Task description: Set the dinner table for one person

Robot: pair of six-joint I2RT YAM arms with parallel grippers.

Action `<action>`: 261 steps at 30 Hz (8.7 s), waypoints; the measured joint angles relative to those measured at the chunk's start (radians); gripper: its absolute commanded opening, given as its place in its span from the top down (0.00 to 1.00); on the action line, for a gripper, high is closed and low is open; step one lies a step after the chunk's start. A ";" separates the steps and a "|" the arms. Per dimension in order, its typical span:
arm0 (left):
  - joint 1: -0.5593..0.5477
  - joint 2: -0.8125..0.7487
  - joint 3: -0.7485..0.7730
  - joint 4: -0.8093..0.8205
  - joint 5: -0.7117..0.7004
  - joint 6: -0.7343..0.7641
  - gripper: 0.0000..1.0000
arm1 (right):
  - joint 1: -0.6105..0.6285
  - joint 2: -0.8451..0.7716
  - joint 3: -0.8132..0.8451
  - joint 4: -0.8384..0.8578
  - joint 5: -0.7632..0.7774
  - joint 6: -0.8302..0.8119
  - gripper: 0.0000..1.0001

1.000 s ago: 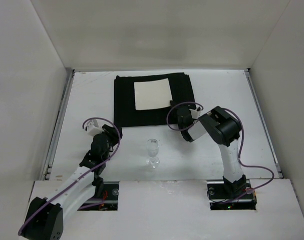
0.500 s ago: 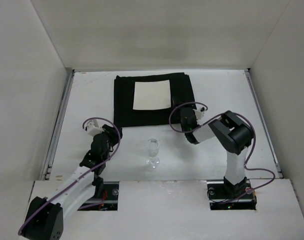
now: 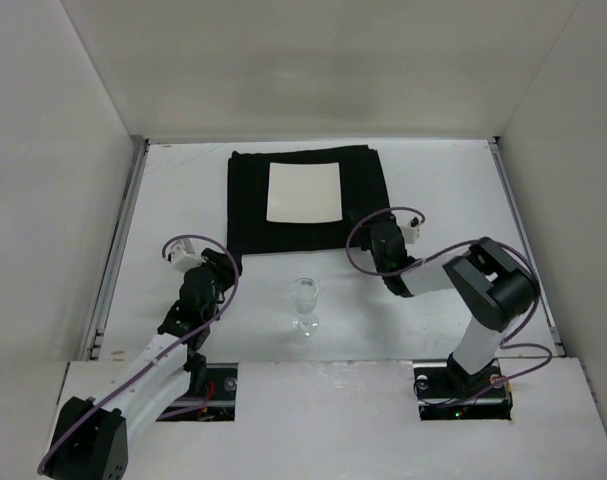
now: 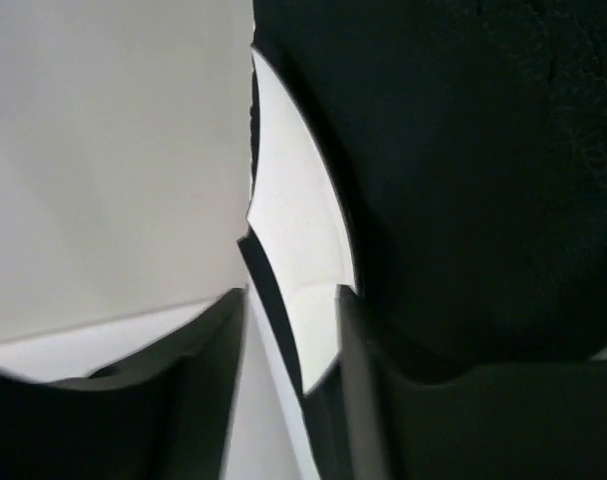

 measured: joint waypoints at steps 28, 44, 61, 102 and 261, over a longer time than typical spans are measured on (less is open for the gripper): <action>-0.035 -0.005 0.000 -0.023 -0.026 0.023 0.60 | 0.549 -0.491 0.974 -1.745 -0.201 -1.131 0.68; -0.031 0.010 0.000 -0.024 -0.026 0.023 0.59 | 0.597 -0.309 1.070 -1.946 -0.201 -1.229 0.61; -0.031 0.019 0.000 -0.024 -0.026 0.023 0.59 | 0.597 -0.215 1.102 -1.941 -0.220 -1.268 0.64; -0.031 0.019 0.000 -0.024 -0.026 0.022 0.59 | 0.038 -0.269 1.109 -1.671 -0.203 -1.380 0.97; -0.306 0.390 0.276 -0.697 -0.386 -0.233 0.93 | 0.205 -1.109 -0.097 -0.719 -0.185 -1.132 0.55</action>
